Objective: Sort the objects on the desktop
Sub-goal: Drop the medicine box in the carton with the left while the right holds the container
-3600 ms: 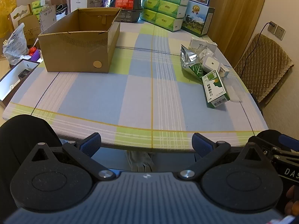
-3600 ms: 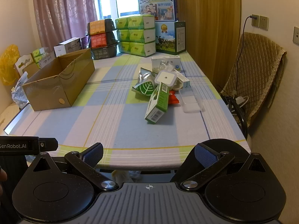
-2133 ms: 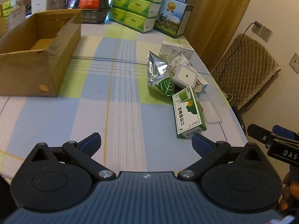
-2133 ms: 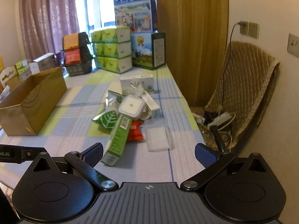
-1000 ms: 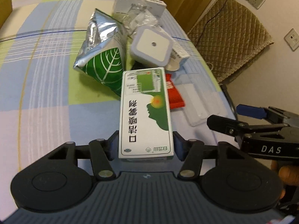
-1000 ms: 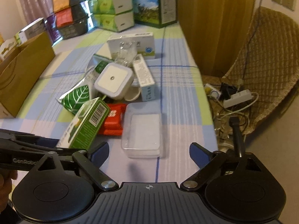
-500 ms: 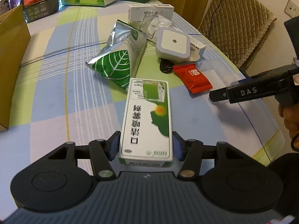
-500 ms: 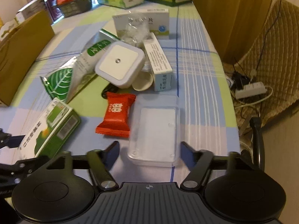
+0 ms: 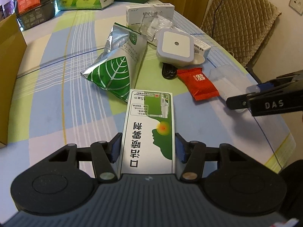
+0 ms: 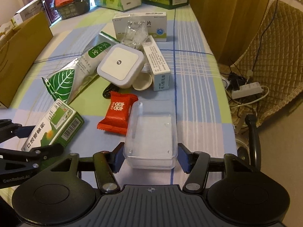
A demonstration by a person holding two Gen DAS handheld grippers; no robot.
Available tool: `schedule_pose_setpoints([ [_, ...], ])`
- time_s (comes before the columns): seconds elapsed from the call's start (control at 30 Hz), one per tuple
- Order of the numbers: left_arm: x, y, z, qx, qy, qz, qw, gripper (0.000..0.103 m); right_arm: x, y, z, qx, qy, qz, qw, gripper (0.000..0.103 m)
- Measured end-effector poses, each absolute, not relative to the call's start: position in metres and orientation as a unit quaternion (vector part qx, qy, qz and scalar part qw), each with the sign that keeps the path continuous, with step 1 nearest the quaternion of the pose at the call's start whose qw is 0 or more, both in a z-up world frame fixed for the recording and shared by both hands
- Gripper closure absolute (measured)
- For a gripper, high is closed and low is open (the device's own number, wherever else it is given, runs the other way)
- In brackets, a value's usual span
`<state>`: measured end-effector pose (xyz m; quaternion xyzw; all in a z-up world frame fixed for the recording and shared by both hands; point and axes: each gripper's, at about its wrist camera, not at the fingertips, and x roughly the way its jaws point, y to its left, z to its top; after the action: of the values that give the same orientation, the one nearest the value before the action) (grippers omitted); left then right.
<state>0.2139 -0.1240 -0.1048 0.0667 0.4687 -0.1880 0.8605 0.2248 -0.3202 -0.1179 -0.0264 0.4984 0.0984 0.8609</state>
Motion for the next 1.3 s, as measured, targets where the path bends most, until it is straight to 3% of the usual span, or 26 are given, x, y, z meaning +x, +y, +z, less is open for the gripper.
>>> schedule_pose_setpoints([
  [0.87,0.155,-0.052,-0.039,0.018,0.433,-0.163,0.886,0.052,0.146,-0.257,-0.043,-0.008,0.434,0.141,0.89,0.049],
  [1.3,0.151,0.019,0.029,0.014,0.371,-0.118,0.921,0.052,0.147,-0.177,0.022,-0.021,0.373,0.207,0.904,0.048],
])
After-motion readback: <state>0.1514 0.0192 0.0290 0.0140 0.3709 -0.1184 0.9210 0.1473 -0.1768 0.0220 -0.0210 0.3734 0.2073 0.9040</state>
